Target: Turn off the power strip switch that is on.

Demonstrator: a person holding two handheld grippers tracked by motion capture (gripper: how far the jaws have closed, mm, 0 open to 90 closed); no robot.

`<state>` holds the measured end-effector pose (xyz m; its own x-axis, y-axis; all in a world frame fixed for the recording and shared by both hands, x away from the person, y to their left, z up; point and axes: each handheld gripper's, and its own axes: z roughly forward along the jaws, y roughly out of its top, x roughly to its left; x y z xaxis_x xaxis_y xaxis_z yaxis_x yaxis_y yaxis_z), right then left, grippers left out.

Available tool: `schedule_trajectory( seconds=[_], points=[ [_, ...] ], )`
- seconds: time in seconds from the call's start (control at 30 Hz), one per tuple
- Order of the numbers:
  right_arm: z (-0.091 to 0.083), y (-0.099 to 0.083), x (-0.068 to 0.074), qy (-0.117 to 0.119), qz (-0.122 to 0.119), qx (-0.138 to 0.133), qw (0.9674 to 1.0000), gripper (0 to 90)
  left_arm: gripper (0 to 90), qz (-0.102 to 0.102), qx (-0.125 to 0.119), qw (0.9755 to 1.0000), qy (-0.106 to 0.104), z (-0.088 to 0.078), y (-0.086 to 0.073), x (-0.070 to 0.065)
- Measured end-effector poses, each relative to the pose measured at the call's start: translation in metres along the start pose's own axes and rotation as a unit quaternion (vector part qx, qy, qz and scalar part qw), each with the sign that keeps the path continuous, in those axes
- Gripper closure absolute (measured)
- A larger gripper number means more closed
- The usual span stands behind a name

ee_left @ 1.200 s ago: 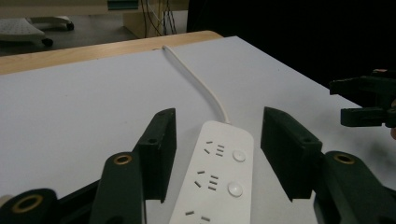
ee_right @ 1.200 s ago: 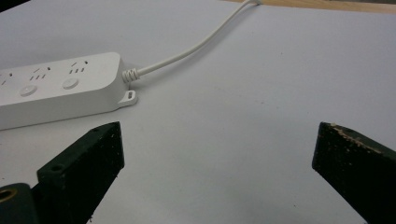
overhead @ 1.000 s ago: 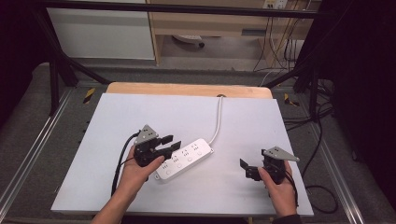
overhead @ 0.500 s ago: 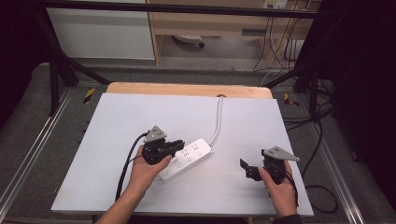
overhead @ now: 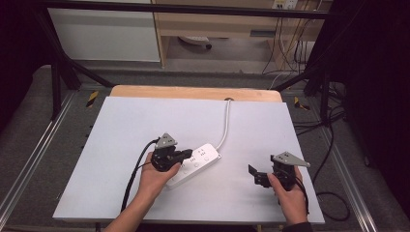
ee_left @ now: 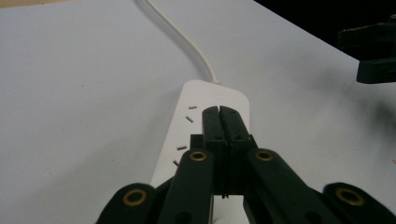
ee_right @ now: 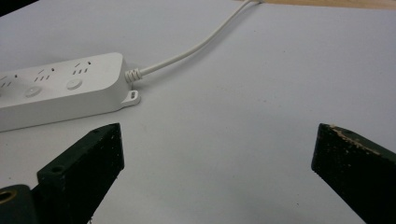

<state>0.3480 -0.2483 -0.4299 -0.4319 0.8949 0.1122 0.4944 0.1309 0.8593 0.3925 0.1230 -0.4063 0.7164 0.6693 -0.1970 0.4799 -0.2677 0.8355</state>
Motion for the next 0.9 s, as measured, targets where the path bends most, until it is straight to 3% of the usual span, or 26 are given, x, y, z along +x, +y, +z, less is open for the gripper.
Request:
schedule_trajectory(
  seconds=[0.23,0.67,0.9],
  points=[
    [0.000,0.000,0.000,0.001,-0.002,0.001,1.0000,3.3,90.0,-0.001,0.025,0.9997,0.002,0.007,-0.005,-0.002],
    [0.000,0.000,0.000,0.001,-0.001,0.002,1.0000,3.2,90.0,0.009,0.058,0.9981,-0.016,0.021,-0.008,-0.009],
    [0.000,0.000,0.000,0.002,0.001,0.002,1.0000,3.2,90.0,0.009,0.065,0.9977,-0.018,0.026,-0.009,-0.011]
  ],
)
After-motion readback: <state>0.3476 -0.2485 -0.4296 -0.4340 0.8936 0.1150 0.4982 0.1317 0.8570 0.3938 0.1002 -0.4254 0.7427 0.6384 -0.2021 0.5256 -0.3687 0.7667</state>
